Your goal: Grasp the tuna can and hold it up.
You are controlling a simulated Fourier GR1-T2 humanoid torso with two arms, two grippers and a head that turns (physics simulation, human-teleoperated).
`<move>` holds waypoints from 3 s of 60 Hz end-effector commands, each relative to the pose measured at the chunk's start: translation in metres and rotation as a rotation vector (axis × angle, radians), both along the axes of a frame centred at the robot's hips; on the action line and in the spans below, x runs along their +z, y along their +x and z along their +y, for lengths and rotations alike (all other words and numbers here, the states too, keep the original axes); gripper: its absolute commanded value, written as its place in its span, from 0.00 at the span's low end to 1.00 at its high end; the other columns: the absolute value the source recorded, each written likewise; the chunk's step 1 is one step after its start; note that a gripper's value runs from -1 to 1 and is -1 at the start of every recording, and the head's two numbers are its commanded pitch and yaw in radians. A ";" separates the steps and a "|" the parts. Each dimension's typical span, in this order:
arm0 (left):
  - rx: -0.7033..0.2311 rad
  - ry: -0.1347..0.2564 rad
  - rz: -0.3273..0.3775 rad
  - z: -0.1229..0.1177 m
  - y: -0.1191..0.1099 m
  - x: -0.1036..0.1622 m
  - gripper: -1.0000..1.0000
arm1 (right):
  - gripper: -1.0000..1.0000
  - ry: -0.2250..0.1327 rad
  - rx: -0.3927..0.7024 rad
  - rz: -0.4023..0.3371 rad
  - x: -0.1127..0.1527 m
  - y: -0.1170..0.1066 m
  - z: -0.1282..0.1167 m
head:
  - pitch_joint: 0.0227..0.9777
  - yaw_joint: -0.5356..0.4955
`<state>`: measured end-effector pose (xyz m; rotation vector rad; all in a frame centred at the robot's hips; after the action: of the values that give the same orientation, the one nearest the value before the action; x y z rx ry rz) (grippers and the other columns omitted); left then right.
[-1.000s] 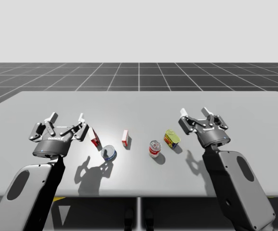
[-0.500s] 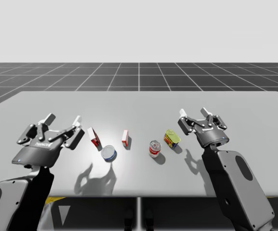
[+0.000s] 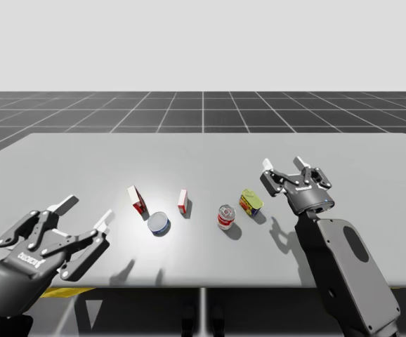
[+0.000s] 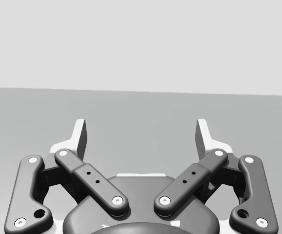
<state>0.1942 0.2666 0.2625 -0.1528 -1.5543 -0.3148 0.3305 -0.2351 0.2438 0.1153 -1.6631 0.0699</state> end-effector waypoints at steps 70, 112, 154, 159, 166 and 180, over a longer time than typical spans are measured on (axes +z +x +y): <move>-0.143 0.000 0.349 -0.056 0.056 -0.126 0.00 | 0.00 0.005 0.006 -0.039 0.005 -0.002 -0.001 | 0.89 0.77; -0.116 0.067 0.375 -0.068 0.071 -0.141 0.98 | 0.00 0.006 0.000 -0.043 0.006 -0.002 -0.003 | 0.87 0.77; -0.129 0.056 0.355 -0.072 0.068 -0.140 1.00 | 0.00 0.012 -0.011 -0.041 0.006 -0.003 -0.005 | 0.46 0.80; -0.126 0.046 0.333 -0.074 0.066 -0.132 1.00 | 0.00 0.012 -0.013 -0.041 0.006 -0.003 -0.006 | 0.46 0.80; -0.126 0.047 0.302 -0.077 0.061 -0.118 1.00 | 0.00 0.012 -0.016 -0.040 0.006 -0.002 -0.006 | 0.47 0.80; -0.149 0.059 0.219 -0.082 0.055 -0.079 1.00 | 0.00 0.007 -0.019 -0.046 0.006 -0.002 -0.007 | 0.47 0.80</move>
<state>0.2500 0.2009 0.1551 -0.1543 -1.2642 -0.3323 0.3280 -0.2412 0.2499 0.1073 -1.7066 0.0507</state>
